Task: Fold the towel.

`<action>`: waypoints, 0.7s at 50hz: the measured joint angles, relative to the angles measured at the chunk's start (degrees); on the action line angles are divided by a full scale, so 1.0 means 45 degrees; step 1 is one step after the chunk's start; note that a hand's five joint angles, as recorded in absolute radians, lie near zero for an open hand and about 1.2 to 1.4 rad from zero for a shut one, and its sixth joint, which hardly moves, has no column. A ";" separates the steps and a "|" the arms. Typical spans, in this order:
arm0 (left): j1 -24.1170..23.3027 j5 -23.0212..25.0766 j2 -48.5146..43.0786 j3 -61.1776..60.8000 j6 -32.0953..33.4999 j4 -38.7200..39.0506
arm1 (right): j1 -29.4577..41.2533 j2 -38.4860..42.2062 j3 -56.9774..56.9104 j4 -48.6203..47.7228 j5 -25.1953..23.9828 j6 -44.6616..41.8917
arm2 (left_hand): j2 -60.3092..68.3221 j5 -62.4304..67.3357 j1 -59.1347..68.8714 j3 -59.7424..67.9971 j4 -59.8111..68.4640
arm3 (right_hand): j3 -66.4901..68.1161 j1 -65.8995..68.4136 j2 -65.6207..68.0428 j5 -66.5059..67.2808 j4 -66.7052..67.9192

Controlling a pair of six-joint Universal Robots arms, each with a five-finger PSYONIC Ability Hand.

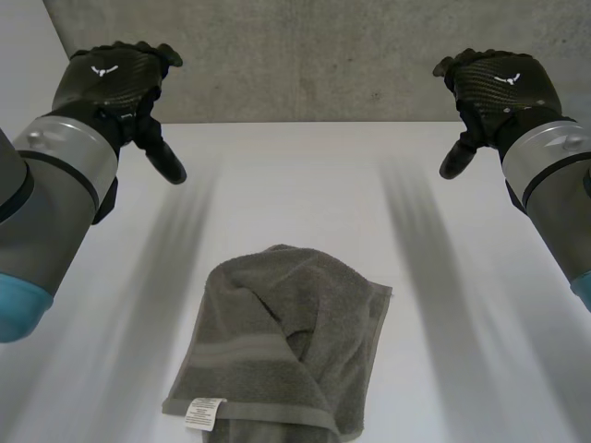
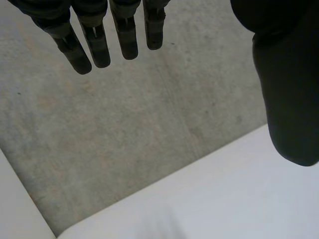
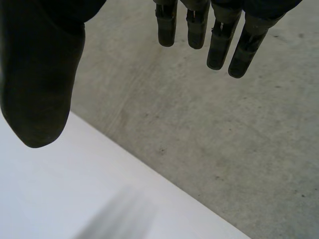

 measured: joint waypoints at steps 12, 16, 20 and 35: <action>-0.0328 0.3481 0.1545 -0.4538 0.1324 -0.0360 | 0.0033 0.0587 0.1308 0.2566 -0.3293 -0.3669 | 0.0012 0.0276 0.0003 0.0028 0.0000 | 0.0000 0.0000 0.0000 0.0000 -0.0001; -0.0414 0.4519 0.1777 -0.6270 0.1939 0.0597 | 0.0083 0.0723 0.2550 0.2067 -0.4252 -0.3895 | 0.0019 0.0281 0.0003 0.0030 0.0000 | 0.0000 0.0000 0.0000 0.0000 0.0000; -0.0564 0.5170 0.1654 -0.7735 0.2518 0.2208 | 0.0151 0.0765 0.4051 0.0611 -0.4970 -0.3859 | 0.0064 0.0376 0.0011 0.0051 0.0026 | 0.0000 0.0000 0.0000 0.0000 -0.0001; -0.1635 0.5611 -0.1221 -0.8999 0.3064 0.4896 | 0.1256 0.2509 0.5585 -0.2551 -0.4420 -0.3591 | 0.3442 0.3748 0.3332 0.3636 0.3315 | 0.3461 0.3626 0.3373 0.3812 0.3316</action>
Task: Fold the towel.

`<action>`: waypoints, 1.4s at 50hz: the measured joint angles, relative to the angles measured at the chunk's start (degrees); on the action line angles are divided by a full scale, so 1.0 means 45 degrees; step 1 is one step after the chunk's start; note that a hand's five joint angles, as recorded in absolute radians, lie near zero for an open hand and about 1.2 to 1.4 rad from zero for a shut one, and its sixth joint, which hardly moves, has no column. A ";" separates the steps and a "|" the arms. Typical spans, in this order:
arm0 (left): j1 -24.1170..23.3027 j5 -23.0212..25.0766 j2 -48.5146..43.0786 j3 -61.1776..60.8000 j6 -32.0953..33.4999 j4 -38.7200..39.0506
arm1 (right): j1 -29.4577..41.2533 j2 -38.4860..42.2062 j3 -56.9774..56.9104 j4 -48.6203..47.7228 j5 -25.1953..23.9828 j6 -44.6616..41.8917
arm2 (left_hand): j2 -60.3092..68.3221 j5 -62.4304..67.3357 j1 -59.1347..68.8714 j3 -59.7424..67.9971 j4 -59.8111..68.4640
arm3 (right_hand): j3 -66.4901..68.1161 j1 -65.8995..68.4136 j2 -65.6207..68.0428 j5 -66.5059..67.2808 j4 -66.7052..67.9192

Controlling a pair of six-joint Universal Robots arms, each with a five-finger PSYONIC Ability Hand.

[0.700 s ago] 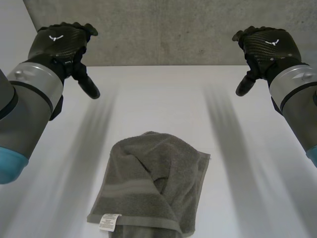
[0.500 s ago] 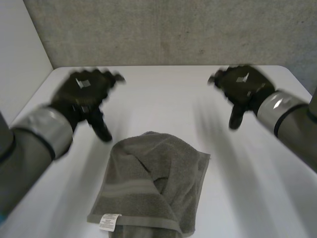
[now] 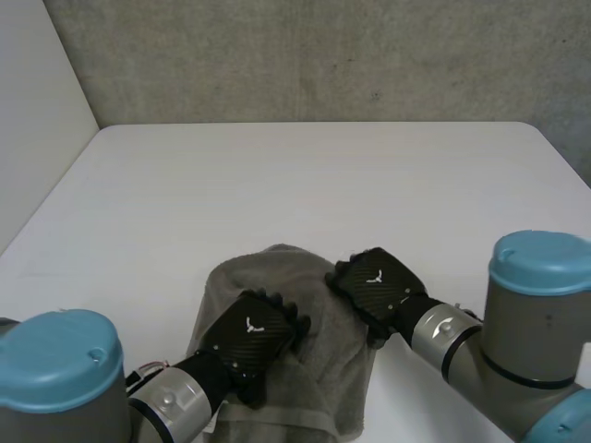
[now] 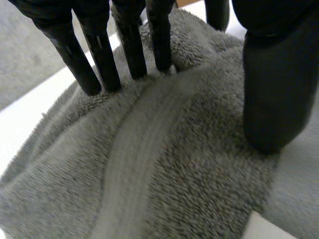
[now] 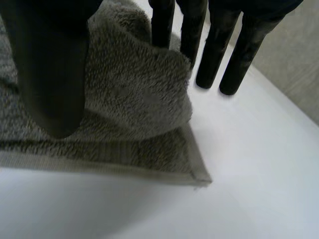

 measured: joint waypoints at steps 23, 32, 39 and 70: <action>0.0130 -0.0748 0.1495 0.0425 -0.0321 0.0176 | -0.1550 -0.1929 -0.1925 0.1410 0.0897 0.2242 | 1.1388 1.1670 1.0785 1.2517 1.2117 | 1.0459 0.9968 0.9821 1.0072 1.0415; 0.2399 -0.1252 0.2289 0.0735 -0.1391 0.0865 | -0.2048 -0.0035 -0.5100 0.2533 0.1033 0.1588 | 1.1388 1.2003 1.1264 1.2540 1.2370 | 1.0467 0.9971 0.9943 1.0120 1.0415; 0.3575 -0.1285 0.0854 0.0771 -0.2144 0.1515 | -0.1830 0.2474 -0.7614 0.2923 0.1964 0.1410 | 1.1388 1.2004 1.1356 1.2652 1.2370 | 0.8695 0.8484 0.8519 0.8631 0.8632; 0.4626 -0.0333 0.3525 -0.0343 -0.1996 0.1865 | -0.1428 -0.2869 -0.0645 0.2531 0.2139 0.0616 | -0.2791 -0.2999 -0.2684 -0.2946 -0.2589 | -0.3476 -0.3566 -0.3393 -0.3798 -0.3345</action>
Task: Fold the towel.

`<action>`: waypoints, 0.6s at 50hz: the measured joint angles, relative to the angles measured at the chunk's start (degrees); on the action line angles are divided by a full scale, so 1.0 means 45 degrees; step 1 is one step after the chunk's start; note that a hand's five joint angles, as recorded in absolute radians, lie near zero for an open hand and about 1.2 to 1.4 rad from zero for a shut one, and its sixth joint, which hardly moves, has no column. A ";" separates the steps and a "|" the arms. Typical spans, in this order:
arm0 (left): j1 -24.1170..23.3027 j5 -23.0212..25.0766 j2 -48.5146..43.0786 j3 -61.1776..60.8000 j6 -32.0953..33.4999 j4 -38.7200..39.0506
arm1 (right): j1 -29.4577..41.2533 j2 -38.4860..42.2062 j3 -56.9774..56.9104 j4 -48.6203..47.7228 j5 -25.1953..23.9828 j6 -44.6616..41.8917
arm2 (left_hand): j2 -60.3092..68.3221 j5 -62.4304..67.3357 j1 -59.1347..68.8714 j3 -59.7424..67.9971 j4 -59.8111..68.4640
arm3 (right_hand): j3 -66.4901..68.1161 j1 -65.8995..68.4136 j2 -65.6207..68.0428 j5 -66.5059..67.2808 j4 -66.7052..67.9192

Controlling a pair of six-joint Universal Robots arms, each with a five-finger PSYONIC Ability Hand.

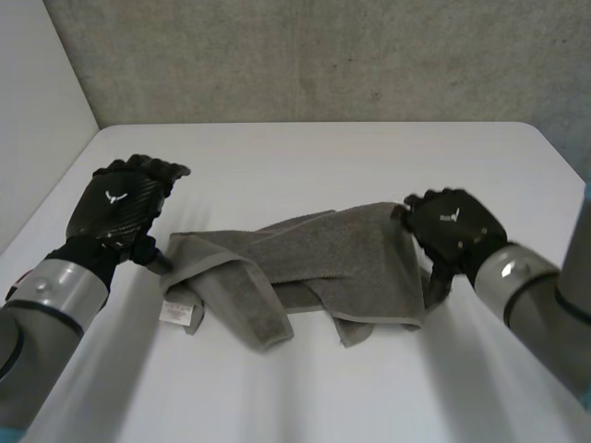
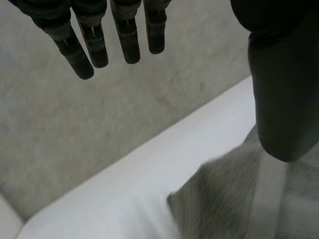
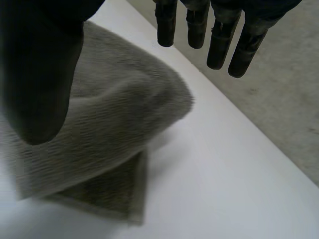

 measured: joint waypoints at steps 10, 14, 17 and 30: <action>-0.1809 0.1713 0.0071 -0.0880 0.1322 -0.0068 | 0.0124 -0.0645 0.2757 -0.1858 -0.0108 0.0139 | 0.0338 0.0708 0.0165 0.0429 0.0142 | 0.0000 0.0005 0.0000 0.0011 0.0000; -0.2514 0.1806 -0.0979 -0.0735 0.2827 -0.0077 | 0.0187 -0.0234 0.3206 -0.2762 0.0019 0.0220 | 0.0985 0.1368 0.0830 0.1120 0.0843 | 0.0027 0.0093 0.0027 0.0023 0.0014; -0.2984 0.1762 -0.1957 -0.0471 0.4284 -0.0085 | 0.0218 0.0226 0.3310 -0.3276 0.0117 0.0238 | 0.1822 0.2157 0.1704 0.1907 0.1707 | 0.0028 0.0226 0.0030 0.0102 0.0025; -0.3852 0.0653 -0.5050 0.0886 0.7729 -0.0112 | 0.0336 0.1675 0.3017 -0.4051 0.0416 0.0138 | 0.3180 0.3480 0.3094 0.3322 0.3006 | 0.1856 0.1952 0.1714 0.2149 0.1721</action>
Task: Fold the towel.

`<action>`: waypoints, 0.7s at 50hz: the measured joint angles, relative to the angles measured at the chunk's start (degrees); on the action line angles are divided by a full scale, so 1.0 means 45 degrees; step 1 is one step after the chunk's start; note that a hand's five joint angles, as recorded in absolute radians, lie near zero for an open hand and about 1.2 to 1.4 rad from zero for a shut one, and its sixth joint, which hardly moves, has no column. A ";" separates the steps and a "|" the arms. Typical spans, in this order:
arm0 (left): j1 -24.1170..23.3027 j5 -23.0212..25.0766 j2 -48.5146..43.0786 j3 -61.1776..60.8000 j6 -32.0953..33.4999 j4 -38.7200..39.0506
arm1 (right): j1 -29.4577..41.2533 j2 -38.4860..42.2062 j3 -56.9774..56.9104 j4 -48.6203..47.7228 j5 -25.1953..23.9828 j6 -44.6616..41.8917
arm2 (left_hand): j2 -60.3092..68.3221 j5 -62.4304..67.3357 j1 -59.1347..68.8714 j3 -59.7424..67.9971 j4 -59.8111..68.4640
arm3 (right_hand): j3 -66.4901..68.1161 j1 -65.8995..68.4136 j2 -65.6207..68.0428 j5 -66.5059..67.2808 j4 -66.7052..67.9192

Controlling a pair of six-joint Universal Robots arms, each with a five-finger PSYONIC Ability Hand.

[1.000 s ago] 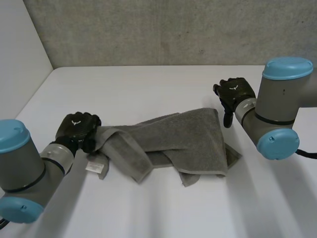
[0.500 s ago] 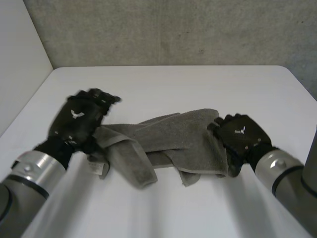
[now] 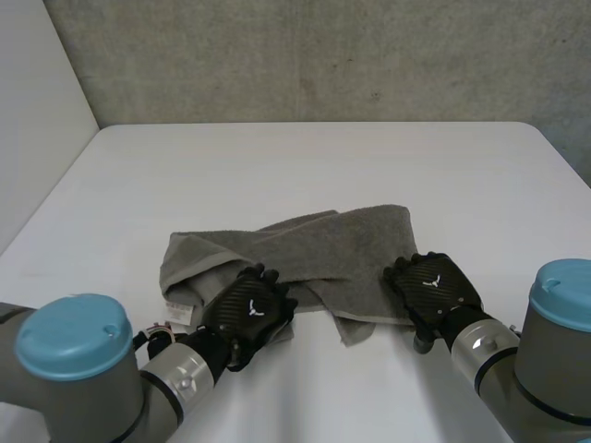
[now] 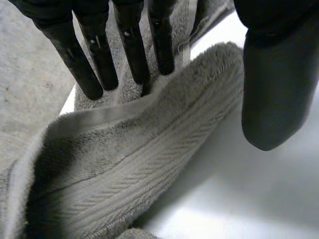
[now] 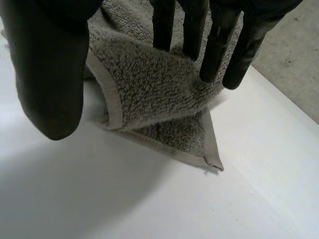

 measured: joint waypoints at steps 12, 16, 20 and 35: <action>-0.0174 -0.0134 -0.0737 0.0630 -0.0117 0.0150 | 0.0004 0.0879 -0.0700 -0.0552 0.0551 0.0040 | 0.9394 0.9200 0.9314 0.9426 0.9459 | 0.7853 0.8073 0.8103 0.7731 0.7882; -0.0232 -0.0235 -0.0845 0.0772 -0.0157 0.0315 | -0.0003 0.0980 -0.0944 -0.0637 0.0719 0.0079 | 1.1465 1.1453 1.0767 1.2072 1.1905 | 1.1794 1.1766 1.1921 1.1826 1.1862; -0.0286 -0.0783 -0.0726 0.0873 -0.0207 0.0594 | -0.0023 0.0514 -0.1177 -0.0585 0.0794 0.0090 | 1.1465 1.1451 1.0768 1.2187 1.1918 | 1.2041 1.1780 1.1927 1.1960 1.2049; 0.0915 -0.5433 0.4383 0.1457 -0.4391 0.0665 | -0.0511 -0.2981 -0.4457 0.5292 -0.0174 -0.1438 | 1.1465 1.1454 1.0794 1.2250 1.1920 | 1.2094 1.1830 1.1928 1.1961 1.2049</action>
